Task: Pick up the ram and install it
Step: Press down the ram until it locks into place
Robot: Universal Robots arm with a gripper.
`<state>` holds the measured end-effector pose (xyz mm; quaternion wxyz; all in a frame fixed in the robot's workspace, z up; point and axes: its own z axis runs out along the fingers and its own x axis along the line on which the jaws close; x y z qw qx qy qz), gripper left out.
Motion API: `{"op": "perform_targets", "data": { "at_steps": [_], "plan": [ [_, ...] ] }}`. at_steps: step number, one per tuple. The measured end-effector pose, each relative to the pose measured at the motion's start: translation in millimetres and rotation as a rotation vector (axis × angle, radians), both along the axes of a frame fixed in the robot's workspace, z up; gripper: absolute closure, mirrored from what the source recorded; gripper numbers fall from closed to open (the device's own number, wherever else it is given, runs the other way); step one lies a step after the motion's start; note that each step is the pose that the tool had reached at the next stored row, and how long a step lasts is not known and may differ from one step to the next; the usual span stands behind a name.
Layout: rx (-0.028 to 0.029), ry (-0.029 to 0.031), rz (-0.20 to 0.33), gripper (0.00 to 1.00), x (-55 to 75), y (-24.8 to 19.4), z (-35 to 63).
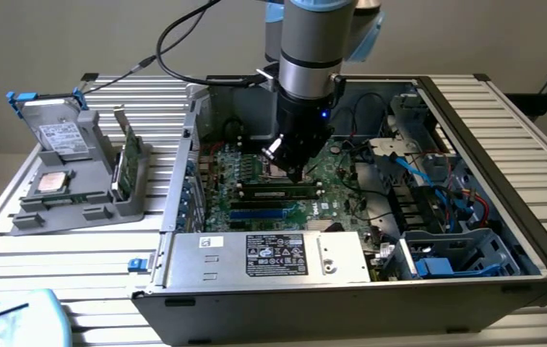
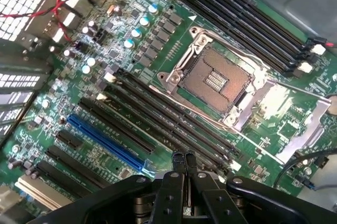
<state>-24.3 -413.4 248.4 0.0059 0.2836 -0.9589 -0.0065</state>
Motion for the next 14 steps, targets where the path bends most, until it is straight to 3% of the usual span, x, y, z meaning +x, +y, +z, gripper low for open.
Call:
{"op": "perform_targets", "data": {
  "at_steps": [14],
  "plan": [
    [0.0, 0.0, -0.25, 0.89, 0.0, 0.0, -4.2]
  ]
}}
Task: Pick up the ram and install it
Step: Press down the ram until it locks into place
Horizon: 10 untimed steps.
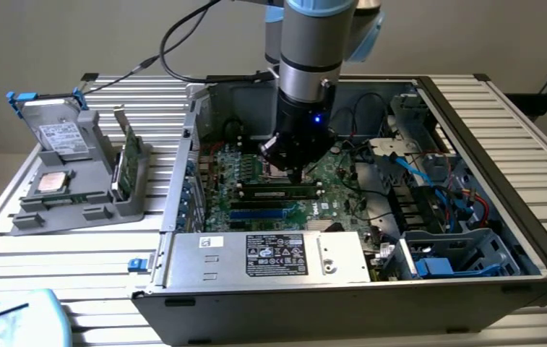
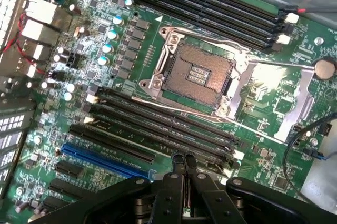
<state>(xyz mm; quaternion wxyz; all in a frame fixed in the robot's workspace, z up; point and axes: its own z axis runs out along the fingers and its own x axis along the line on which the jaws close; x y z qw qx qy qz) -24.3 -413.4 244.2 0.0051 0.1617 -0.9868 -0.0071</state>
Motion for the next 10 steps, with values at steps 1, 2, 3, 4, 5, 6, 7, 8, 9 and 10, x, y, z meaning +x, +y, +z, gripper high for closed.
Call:
{"op": "perform_targets", "data": {
  "at_steps": [1, 2, 3, 4, 5, 6, 7, 8, 9, 10],
  "plan": [
    [0.0001, 0.0, -0.019, 0.89, 0.0, 0.0, -0.3],
    [0.0, 0.0, -0.036, 0.89, 0.0, 0.0, -0.6],
    [0.0, 0.0, -0.056, 0.89, 0.0, 0.0, -0.9],
    [0.0, 0.0, -0.073, 0.89, 0.0, 0.0, -1.3],
    [0.0, 0.0, -0.092, 0.89, 0.0, 0.0, -1.6],
    [0.0, 0.0, -0.109, 0.89, 0.0, 0.0, -1.9],
    [0.0, 0.0, -0.128, 0.89, 0.0, 0.0, -2.2],
    [0.0, 0.0, -0.145, 0.89, 0.0, 0.0, -2.5],
    [0.0, 0.0, -0.163, 0.89, 0.0, 0.0, -2.8],
    [0.0, 0.0, -0.183, 0.89, 0.0, 0.0, -3.1]
  ]
}}
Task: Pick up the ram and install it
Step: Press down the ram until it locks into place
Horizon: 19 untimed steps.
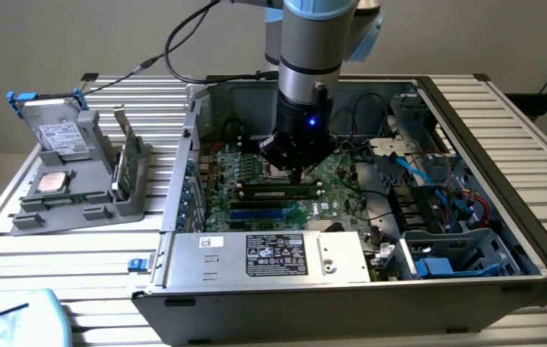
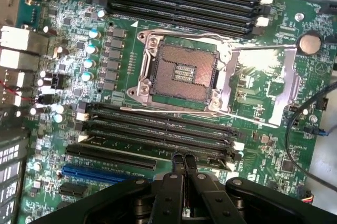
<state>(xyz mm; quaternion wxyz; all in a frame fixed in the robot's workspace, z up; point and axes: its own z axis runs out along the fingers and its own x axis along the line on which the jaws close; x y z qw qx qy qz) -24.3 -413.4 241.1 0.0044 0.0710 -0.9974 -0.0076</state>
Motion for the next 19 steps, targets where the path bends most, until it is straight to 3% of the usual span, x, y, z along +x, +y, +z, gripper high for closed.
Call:
{"op": "perform_targets", "data": {
  "at_steps": [9, 19],
  "plan": [
    [-0.0001, 0.0, -0.157, 0.89, 0.0, 0.0, -2.5],
    [0.0005, -0.004, -0.158, 0.89, -12.3, -0.4, 0.0]
  ]
}}
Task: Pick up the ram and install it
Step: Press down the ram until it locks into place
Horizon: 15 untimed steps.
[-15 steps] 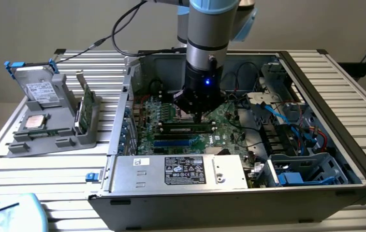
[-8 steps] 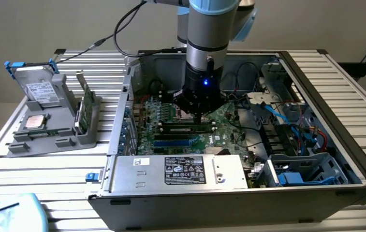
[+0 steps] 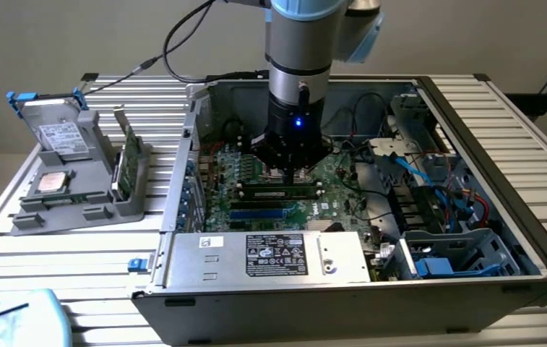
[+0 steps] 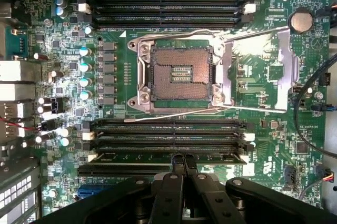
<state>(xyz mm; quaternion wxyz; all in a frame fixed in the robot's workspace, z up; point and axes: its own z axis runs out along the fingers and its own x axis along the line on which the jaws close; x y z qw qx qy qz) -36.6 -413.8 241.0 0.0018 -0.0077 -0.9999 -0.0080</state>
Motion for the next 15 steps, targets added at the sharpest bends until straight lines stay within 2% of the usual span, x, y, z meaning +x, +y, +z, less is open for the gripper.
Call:
{"op": "perform_targets", "data": {
  "at_steps": [4, 6, 11, 15],
  "plan": [
    [-0.0001, -0.0004, -0.001, 0.89, -0.1, -1.3, 11.6],
    [-0.0002, -0.0013, -0.001, 0.89, -0.3, -1.9, 14.2],
    [-0.0002, -0.0023, -0.001, 0.89, -1.3, -5.1, 16.7],
    [-0.0001, -0.0025, -0.001, 0.89, -1.7, -5.3, 16.7]
  ]
}}
